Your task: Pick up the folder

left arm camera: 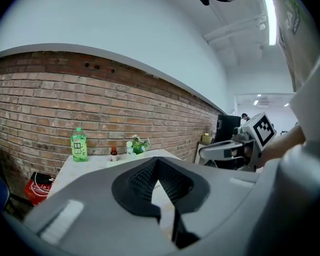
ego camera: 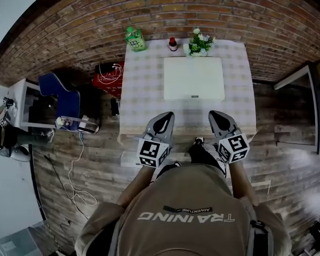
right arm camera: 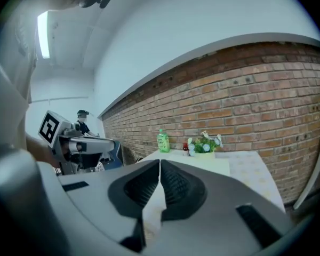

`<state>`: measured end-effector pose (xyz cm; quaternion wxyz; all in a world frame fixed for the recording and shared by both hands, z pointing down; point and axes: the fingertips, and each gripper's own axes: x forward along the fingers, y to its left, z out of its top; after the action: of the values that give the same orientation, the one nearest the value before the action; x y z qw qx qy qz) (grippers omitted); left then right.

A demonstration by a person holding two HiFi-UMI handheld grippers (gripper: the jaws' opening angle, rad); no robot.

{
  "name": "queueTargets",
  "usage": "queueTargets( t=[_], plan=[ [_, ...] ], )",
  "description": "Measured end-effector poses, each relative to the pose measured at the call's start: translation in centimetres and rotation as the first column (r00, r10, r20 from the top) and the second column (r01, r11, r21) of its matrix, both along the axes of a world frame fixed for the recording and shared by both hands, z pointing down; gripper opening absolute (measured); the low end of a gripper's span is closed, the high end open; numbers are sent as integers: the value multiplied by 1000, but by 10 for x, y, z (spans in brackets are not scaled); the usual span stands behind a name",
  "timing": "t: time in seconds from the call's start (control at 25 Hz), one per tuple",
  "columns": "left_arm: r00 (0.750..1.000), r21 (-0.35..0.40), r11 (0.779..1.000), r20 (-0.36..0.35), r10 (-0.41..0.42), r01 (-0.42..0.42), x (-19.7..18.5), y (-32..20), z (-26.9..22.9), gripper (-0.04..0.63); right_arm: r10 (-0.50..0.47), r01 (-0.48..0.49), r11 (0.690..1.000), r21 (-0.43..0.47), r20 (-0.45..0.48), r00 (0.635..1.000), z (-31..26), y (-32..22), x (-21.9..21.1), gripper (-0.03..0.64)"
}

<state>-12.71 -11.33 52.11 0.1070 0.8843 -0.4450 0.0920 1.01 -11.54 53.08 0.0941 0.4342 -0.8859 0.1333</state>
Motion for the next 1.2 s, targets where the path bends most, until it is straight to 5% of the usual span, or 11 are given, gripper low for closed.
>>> queueTargets(
  t=[0.32,0.76,1.2],
  plan=[
    [996,-56,994,1,-90,90,36,-83,1,6,-117,118,993,-2,-162,980,30,-81,49,12],
    [982,-105,977,34,-185,187,35,-137,12,6,-193,188,980,-64,-88,977,51,-139,50,12],
    [994,-138,985,1,-108,107,14,-186,41,6,-18,3,994,-110,-133,991,47,-174,61,12]
  ],
)
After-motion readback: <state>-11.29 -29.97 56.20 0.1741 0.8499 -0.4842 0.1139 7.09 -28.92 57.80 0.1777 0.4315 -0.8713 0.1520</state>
